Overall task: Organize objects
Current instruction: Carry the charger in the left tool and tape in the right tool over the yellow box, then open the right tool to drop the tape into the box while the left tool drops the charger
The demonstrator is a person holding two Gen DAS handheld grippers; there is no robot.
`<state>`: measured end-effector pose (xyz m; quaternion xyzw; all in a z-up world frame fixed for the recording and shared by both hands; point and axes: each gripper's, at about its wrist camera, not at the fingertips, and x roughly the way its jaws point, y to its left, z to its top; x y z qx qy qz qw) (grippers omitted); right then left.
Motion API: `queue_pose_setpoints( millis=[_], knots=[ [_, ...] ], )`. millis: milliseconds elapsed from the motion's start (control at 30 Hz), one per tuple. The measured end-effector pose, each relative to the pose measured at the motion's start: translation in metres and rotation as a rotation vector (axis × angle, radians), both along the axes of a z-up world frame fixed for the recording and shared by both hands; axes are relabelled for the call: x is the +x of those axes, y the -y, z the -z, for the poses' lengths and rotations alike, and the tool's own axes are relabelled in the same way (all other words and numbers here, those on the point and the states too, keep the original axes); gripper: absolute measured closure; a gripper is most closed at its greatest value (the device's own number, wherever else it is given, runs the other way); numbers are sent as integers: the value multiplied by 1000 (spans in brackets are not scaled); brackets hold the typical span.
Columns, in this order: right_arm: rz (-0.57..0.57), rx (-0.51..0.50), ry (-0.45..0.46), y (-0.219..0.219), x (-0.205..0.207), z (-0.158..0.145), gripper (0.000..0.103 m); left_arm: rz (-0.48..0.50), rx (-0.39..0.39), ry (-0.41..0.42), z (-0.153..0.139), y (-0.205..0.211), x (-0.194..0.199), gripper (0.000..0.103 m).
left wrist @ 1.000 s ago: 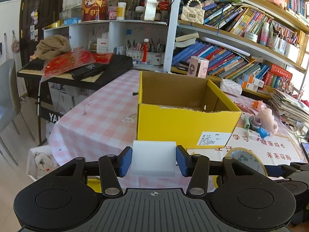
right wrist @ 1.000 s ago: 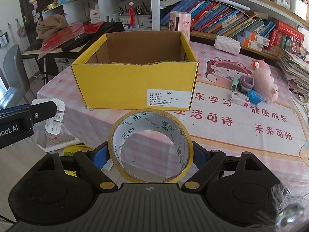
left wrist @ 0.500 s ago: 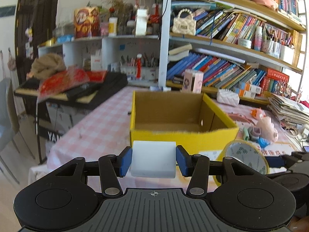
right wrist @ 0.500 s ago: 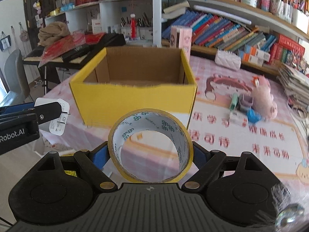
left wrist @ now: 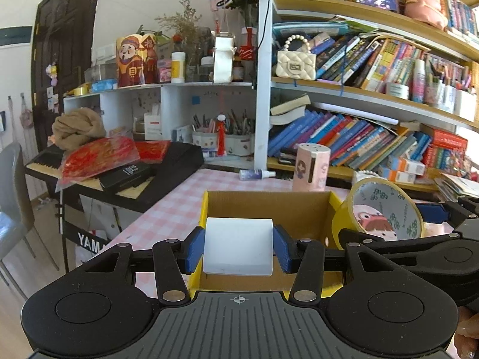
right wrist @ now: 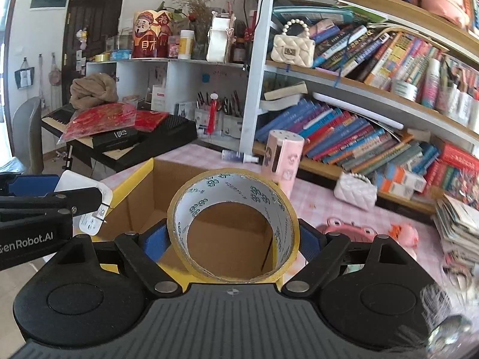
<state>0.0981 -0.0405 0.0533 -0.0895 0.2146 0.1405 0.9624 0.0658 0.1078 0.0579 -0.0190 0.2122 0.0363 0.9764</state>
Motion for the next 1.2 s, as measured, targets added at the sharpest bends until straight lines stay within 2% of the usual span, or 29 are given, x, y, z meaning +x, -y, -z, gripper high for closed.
queue_pose_setpoints(
  millis=[200,367,600,833,1200],
  knots=[
    [-78,-80,-14,-6,42,15,18,-36,11,-38,9,6,32,55],
    [-174,-170,-78,-13,72,38,18,-54,26,-100,22,10,53,55],
    [-299,-236,-173,-22,102,64,18,-83,18,-181,37,12,76,55],
    [-395,-153,-357,-16,131,69,18,-93,18,-241,49,17,93,55],
    [-502,-197,-390,-11,144,70,18,-104,14,-297,60,23,109,55]
  ],
)
